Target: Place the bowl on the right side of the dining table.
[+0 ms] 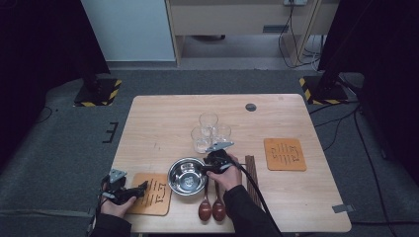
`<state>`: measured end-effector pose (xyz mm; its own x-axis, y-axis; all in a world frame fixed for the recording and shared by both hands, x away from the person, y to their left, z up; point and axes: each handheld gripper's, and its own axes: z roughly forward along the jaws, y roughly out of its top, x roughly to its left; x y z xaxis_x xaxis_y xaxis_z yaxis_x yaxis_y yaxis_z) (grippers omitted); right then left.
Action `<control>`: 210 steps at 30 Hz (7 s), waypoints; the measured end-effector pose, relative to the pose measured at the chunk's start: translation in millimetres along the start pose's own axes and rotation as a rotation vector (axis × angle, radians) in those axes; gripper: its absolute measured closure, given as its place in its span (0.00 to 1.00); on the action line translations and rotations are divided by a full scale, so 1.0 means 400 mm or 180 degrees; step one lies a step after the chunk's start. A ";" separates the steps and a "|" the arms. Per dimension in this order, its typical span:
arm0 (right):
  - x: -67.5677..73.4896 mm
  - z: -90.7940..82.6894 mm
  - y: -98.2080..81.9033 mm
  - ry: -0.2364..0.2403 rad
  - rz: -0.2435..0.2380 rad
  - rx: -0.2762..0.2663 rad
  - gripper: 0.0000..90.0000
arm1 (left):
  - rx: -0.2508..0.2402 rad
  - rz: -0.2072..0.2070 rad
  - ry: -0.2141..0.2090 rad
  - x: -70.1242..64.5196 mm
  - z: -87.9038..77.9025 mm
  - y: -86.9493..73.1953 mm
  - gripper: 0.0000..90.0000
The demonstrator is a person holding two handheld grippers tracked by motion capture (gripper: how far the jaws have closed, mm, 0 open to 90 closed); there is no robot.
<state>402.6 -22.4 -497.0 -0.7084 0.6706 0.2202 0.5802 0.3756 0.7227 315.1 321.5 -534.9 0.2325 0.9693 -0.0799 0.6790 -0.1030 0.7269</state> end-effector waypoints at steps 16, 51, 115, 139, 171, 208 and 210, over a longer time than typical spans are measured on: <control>-0.007 0.033 -0.004 0.0023 0.0104 0.0214 0.78 | -0.0001 -0.0001 0.0000 0.000 0.000 0.000 0.04; 0.025 0.020 0.011 0.0218 0.0261 -0.0065 0.93 | 0.0009 0.0011 -0.0002 0.001 0.000 0.000 0.04; -0.194 -0.358 -0.054 -0.0261 0.0582 -0.0943 0.93 | 0.0002 0.0003 0.0001 0.000 0.001 0.001 0.04; -0.351 -0.439 -0.148 -0.0709 0.1047 -0.1041 0.93 | 0.0004 -0.0001 0.0003 0.000 0.001 0.001 0.03; -0.460 -0.478 -0.177 -0.1139 0.1306 -0.1114 0.93 | 0.0005 -0.0001 0.0001 0.000 0.002 0.002 0.03; -0.546 -0.437 -0.203 -0.1446 0.1467 -0.0850 0.93 | 0.0003 -0.0007 0.0004 -0.001 0.003 0.002 0.03; -0.549 -0.435 -0.204 -0.1451 0.1486 -0.0839 0.93 | 0.0005 -0.0006 0.0004 -0.001 0.003 0.002 0.03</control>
<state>441.0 -311.6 -490.2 -0.1365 0.9469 0.2913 0.6251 -0.1458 0.7668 316.3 320.8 -535.0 0.2304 0.9698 -0.0805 0.6805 -0.1014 0.7257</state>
